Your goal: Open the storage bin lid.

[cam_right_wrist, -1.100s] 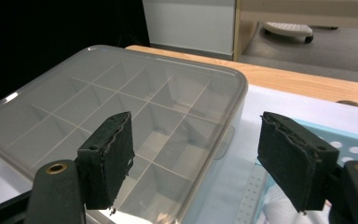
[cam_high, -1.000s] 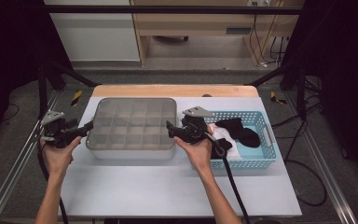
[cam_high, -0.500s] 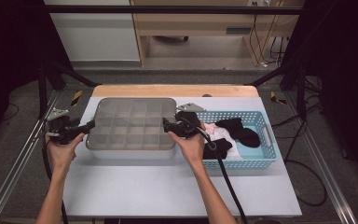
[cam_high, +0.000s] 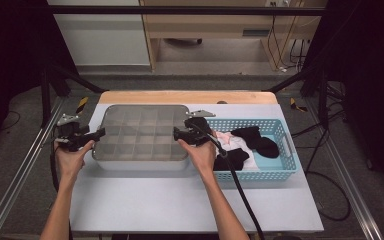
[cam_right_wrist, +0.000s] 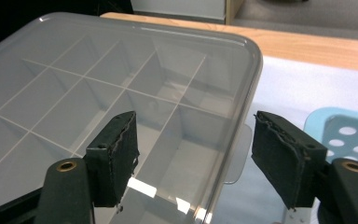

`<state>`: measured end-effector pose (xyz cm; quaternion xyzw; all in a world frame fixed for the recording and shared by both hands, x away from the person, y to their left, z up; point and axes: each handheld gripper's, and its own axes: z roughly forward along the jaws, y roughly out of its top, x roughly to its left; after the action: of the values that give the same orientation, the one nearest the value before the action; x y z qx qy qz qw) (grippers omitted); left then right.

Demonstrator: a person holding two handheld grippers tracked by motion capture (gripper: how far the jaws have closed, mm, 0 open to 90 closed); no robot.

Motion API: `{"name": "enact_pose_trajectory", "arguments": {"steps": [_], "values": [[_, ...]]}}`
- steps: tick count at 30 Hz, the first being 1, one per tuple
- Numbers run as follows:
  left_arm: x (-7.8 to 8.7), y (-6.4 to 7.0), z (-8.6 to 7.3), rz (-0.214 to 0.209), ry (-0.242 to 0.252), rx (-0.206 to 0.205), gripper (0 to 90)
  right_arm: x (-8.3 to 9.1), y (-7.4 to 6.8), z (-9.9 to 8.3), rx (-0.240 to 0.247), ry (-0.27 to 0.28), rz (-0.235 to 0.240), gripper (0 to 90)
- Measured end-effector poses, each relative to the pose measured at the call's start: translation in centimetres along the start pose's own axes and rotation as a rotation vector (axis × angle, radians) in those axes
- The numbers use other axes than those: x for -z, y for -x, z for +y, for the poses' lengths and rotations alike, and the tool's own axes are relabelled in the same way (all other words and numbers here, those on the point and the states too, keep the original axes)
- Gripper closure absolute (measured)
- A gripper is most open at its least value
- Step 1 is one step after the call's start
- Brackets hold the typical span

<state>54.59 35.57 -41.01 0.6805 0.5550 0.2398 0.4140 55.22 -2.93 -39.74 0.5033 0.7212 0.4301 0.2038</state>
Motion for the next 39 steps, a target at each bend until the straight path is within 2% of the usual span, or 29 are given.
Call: {"name": "enact_pose_trajectory", "arguments": {"steps": [6, 8, 12, 17, 21, 29, 36, 39], "values": [[-0.8, -0.2, 0.0, -0.005, -0.030, 0.001, 27.9, -1.1, 0.2, -0.2, -0.038, -0.048, -0.002, 28.1], [-1.1, -0.2, -0.1, -0.003, -0.040, 0.000, 27.6, -1.1, 0.2, -0.2, -0.045, -0.042, 0.001, 27.9], [-1.3, -0.2, -0.1, -0.008, -0.041, 0.006, 26.7, -1.4, 0.2, -0.1, -0.049, -0.067, -0.012, 25.5], [-1.3, -0.1, -0.1, -0.027, -0.058, 0.011, 25.5, -2.0, 0.0, -0.1, -0.088, -0.071, -0.041, 22.6], [-1.1, 0.0, -0.1, -0.035, -0.065, -0.002, 24.4, -2.7, -0.2, -0.5, -0.099, -0.096, -0.054, 20.6], [-1.8, 0.1, 0.5, -0.049, -0.096, -0.009, 21.7, -3.2, 0.4, -0.5, -0.137, -0.095, -0.026, 19.3], [-2.4, 0.4, 0.7, -0.092, -0.108, 0.004, 21.5, -3.4, 0.4, -0.6, -0.152, -0.107, 0.010, 19.9], [-2.5, 0.4, 0.7, -0.092, -0.110, 0.002, 20.7, -3.4, 0.5, -0.5, -0.158, -0.111, 0.016, 20.1]]}}
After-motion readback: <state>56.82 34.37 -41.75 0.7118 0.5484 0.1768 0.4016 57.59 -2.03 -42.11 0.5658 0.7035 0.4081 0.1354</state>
